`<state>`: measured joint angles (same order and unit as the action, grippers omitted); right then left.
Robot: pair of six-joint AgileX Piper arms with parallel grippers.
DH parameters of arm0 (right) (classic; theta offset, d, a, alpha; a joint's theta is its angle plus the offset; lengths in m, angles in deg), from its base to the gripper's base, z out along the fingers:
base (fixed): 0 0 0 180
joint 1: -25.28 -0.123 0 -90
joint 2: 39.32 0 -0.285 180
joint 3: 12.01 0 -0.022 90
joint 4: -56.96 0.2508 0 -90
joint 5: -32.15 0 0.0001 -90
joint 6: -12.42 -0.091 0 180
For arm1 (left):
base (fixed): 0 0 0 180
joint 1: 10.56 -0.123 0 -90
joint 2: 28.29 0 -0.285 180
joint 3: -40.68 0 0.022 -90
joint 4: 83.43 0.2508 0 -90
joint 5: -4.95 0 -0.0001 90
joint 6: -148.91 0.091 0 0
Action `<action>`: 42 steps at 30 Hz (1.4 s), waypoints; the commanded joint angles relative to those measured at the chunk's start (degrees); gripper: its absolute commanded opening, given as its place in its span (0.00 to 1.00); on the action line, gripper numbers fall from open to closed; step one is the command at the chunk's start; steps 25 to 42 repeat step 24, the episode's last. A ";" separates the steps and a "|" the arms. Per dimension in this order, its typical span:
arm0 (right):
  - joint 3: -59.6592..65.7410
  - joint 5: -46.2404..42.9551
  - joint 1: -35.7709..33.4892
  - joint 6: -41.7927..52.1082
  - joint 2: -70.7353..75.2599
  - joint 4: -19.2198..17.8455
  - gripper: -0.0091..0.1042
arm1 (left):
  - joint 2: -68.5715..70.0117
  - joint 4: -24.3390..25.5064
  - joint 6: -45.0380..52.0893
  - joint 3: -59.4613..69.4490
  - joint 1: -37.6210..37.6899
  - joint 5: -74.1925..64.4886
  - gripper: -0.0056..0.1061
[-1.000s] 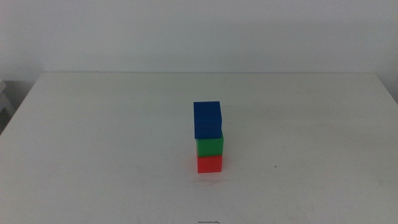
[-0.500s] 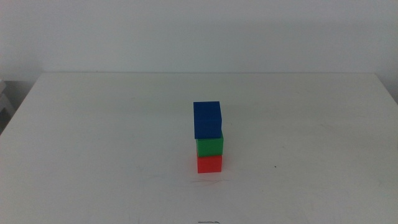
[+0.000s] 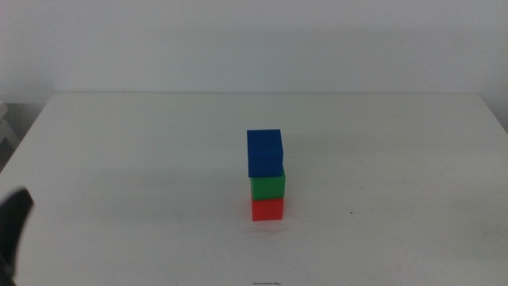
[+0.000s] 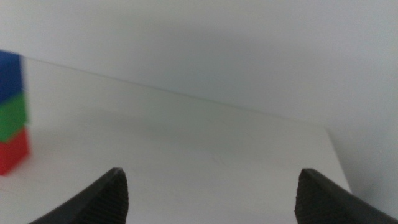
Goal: Stack red cubes first, then green, then blue cubes in a specific spot.
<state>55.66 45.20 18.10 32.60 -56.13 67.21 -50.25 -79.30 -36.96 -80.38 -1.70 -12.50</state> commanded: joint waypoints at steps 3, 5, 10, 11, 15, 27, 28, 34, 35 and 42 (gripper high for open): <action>5.39 -4.99 6.51 0.57 6.57 -0.57 0.77 | 3.74 -1.03 -0.16 7.39 -0.05 12.46 0.89; 7.70 -4.99 8.54 0.57 9.11 -0.57 0.77 | 5.37 -1.70 -0.16 10.83 -0.05 15.03 0.89; 10.18 -3.38 9.23 0.57 10.87 -1.02 0.77 | 9.23 -6.90 -0.16 18.27 -0.05 20.14 0.89; 10.18 -3.32 9.23 0.57 10.87 -1.32 0.77 | 9.78 -7.89 -0.16 19.60 -0.05 20.95 0.89; 10.18 -3.32 9.23 0.57 10.87 -2.75 0.77 | 11.98 -8.75 -0.16 19.79 -0.05 20.02 0.89; 10.18 -3.32 9.23 0.57 10.87 -2.75 0.77 | 13.50 -8.75 -0.16 19.79 -0.05 19.85 0.89; 10.18 -3.32 9.23 0.57 10.87 -2.75 0.77 | 13.50 -8.75 -0.16 19.79 -0.05 19.85 0.89; 10.18 -3.32 9.23 0.57 10.87 -2.75 0.77 | 13.50 -8.75 -0.16 19.79 -0.05 19.85 0.89; 10.18 -3.32 9.23 0.57 10.87 -2.75 0.77 | 13.50 -8.75 -0.16 19.79 -0.05 19.85 0.89; 10.18 -3.32 9.23 0.57 10.87 -2.75 0.77 | 13.50 -8.75 -0.16 19.79 -0.05 19.85 0.89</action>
